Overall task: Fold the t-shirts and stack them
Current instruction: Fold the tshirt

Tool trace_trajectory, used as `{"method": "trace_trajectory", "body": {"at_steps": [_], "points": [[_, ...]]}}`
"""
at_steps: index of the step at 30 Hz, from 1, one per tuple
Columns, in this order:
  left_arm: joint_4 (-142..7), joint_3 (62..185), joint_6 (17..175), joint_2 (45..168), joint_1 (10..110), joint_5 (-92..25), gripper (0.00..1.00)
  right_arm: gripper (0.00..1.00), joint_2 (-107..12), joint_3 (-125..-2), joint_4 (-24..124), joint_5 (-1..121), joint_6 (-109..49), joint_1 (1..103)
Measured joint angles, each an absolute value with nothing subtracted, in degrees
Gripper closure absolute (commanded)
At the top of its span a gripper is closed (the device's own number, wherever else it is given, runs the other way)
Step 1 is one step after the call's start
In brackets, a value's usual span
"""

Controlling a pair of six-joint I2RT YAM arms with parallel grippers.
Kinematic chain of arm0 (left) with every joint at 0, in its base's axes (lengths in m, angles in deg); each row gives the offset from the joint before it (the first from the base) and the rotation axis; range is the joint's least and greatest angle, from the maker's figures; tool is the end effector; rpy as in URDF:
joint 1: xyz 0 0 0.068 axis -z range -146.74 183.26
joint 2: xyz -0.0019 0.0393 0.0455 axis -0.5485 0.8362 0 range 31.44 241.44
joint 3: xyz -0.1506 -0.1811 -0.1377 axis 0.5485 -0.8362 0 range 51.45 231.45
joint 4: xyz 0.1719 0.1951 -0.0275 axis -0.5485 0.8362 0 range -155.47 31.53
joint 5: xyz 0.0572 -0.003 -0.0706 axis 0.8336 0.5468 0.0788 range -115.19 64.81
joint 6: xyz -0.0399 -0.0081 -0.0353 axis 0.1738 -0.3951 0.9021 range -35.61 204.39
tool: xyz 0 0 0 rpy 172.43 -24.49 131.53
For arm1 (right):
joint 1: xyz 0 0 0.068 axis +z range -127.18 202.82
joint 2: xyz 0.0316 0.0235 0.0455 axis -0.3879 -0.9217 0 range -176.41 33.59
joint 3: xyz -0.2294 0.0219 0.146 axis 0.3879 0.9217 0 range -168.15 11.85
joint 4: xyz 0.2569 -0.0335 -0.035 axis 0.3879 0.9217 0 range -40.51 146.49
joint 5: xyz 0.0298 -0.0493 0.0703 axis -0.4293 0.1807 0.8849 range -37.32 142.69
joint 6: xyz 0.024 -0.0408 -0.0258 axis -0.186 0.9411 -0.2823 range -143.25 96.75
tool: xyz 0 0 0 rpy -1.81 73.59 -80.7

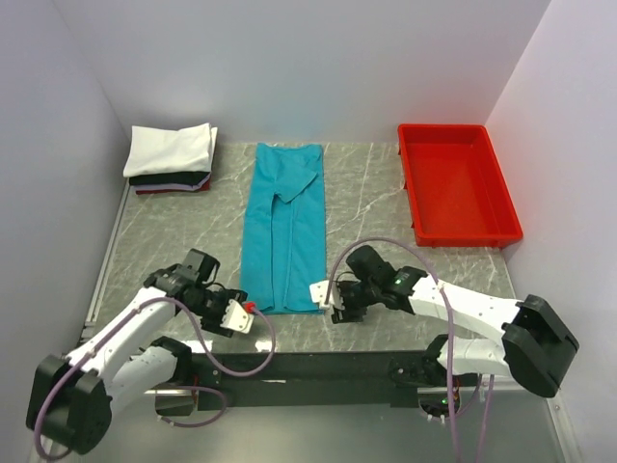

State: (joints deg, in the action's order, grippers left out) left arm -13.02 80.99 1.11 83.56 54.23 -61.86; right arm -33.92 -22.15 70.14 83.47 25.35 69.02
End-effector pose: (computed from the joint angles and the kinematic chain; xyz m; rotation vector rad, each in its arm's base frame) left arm 0.1172 -0.0676 0.1841 2.0727 1.4721 -0.5477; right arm 0.1375 0.1696 0.1874 -1.9374 1.4872 0.6533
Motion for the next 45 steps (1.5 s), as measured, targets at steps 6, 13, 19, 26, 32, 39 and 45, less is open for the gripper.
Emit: {"method": "trace_trajectory", "body": {"at_steps": [6, 13, 19, 26, 32, 39, 45], "points": [[-19.4, 81.0, 3.1, 90.3, 55.8, -59.4, 0.39, 0.43, -37.8, -22.2, 63.7, 80.4, 31.1, 73.0], [-23.7, 81.0, 3.6, 92.4, 57.2, -57.7, 0.42, 0.43, -42.7, -23.2, 62.2, 79.6, 35.3, 76.4], [-26.3, 80.6, 3.7, 94.6, 58.9, -55.8, 0.47, 0.44, -47.8, -25.1, 61.1, 77.4, 36.5, 77.1], [-29.9, 80.3, 4.7, 97.2, 61.2, -54.4, 0.53, 0.57, -51.0, -26.9, 59.9, 75.0, 37.3, 78.1], [-33.3, 81.2, 5.0, 100.1, 61.7, -54.0, 0.75, 0.91, -53.0, -28.0, 58.6, 71.5, 37.7, 79.5], [-33.7, 81.5, 4.7, 100.5, 61.8, -53.5, 0.99, 1.0, -54.5, -29.4, 57.5, 68.6, 35.6, 79.8], [-26.7, 81.9, 4.7, 95.1, 63.5, -54.6, 0.99, 1.0, -49.1, -28.1, 59.4, 70.1, 33.3, 80.3]]}}
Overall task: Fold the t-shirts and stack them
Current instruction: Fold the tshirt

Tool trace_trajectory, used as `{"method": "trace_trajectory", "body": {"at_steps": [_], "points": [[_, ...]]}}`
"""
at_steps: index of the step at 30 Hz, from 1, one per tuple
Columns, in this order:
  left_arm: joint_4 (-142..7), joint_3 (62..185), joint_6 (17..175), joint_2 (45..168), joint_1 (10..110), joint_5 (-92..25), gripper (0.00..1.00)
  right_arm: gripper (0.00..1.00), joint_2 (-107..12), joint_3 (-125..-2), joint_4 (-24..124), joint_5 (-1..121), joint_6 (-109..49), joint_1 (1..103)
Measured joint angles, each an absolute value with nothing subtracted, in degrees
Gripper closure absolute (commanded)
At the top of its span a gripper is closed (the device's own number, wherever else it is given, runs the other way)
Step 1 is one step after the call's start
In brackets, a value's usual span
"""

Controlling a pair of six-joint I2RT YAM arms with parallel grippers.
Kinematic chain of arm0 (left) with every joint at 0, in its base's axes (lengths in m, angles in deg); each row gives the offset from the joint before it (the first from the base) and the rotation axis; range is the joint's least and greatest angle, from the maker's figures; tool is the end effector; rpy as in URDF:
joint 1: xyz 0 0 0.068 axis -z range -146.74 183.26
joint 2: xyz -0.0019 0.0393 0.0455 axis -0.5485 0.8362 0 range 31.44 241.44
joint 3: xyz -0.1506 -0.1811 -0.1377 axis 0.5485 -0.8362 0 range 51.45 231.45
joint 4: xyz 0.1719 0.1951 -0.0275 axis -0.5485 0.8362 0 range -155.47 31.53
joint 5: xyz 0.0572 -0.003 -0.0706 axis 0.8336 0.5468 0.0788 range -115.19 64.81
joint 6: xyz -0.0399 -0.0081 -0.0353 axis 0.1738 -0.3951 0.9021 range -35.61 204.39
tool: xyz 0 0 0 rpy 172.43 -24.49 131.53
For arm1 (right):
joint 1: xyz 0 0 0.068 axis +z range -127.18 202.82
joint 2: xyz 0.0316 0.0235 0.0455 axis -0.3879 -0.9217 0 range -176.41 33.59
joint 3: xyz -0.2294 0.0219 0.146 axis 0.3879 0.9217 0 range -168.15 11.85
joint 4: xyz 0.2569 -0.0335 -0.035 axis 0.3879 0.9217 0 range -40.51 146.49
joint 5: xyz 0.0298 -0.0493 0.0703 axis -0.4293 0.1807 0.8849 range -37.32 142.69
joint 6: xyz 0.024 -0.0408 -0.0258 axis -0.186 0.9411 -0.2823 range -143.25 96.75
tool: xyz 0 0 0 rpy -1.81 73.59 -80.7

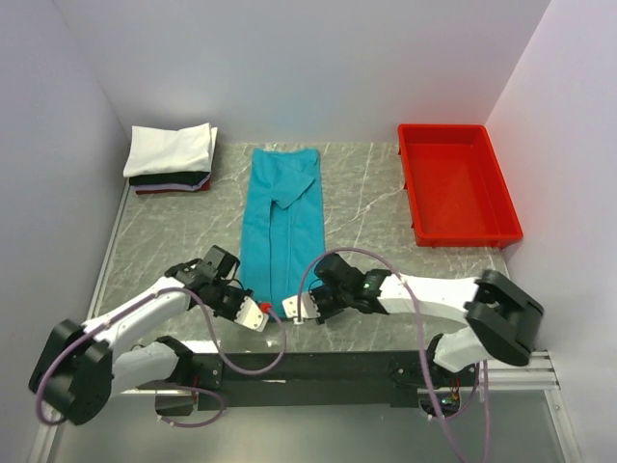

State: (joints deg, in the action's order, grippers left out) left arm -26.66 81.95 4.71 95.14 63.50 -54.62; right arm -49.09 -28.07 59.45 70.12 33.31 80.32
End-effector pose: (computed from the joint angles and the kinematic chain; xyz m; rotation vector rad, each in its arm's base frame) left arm 0.1409 -0.1024 0.1663 2.2004 1.4105 -0.4502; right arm 0.1373 0.2354 0.1672 -2.1400 1.2360 0.3855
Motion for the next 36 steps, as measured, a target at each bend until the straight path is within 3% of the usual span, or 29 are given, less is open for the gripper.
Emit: {"method": "trace_trajectory", "body": {"at_steps": [6, 11, 22, 36], "points": [[-17.4, 84.8, 5.9, 85.2, 65.2, -58.5, 0.99, 1.0, -36.7, -26.9, 63.4, 74.9, 31.0, 83.0], [-13.7, 92.5, 7.1, 89.3, 62.3, -59.2, 0.99, 1.0, -37.3, -29.3, 65.2, 76.7, 31.2, 79.3], [-12.9, 108.6, 0.6, 111.6, 48.7, -61.6, 0.99, 1.0, -51.7, -45.1, 69.4, 82.0, 42.4, 63.7], [-13.5, 133.4, -4.2, 138.5, 43.2, -62.3, 0.99, 1.0, -75.6, -70.3, 77.9, 86.6, 52.3, 53.8]]}}
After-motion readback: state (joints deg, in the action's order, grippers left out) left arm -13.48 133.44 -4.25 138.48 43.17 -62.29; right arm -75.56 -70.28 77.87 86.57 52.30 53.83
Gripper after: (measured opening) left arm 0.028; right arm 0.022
